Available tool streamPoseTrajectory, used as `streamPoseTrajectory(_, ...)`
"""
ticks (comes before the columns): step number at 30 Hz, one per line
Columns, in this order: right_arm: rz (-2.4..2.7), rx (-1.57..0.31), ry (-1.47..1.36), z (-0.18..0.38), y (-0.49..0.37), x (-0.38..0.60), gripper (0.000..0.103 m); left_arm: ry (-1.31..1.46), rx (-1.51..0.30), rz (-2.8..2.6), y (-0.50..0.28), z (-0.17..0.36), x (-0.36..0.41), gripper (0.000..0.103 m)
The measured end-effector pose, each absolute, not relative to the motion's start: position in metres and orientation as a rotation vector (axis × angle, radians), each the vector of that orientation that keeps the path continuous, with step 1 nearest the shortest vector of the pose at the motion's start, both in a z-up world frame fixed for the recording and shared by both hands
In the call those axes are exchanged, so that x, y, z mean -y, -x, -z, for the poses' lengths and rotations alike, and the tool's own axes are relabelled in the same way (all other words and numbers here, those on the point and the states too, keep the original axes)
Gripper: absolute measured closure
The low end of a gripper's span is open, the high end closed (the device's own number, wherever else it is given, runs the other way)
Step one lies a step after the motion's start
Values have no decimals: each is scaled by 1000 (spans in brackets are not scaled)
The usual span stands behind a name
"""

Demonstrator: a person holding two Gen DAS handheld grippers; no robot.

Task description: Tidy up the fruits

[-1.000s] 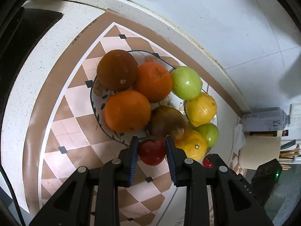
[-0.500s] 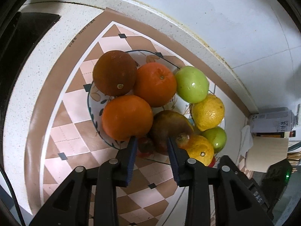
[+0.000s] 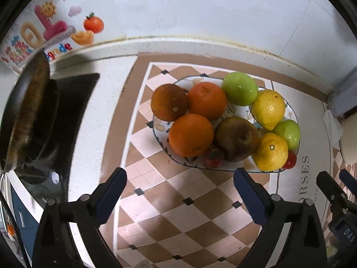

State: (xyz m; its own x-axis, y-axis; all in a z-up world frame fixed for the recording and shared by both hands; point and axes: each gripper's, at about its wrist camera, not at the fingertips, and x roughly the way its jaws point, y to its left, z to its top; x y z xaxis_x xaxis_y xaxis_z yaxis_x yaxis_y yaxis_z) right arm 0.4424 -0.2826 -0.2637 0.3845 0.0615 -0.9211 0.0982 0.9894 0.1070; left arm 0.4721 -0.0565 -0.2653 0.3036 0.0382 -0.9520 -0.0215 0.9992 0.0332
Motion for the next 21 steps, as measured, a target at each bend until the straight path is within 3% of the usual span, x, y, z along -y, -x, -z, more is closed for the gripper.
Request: streamPoseTrajectory(21,85,-965,-97,143,-306,256,5,-64,-992,65,-339,144,34,4)
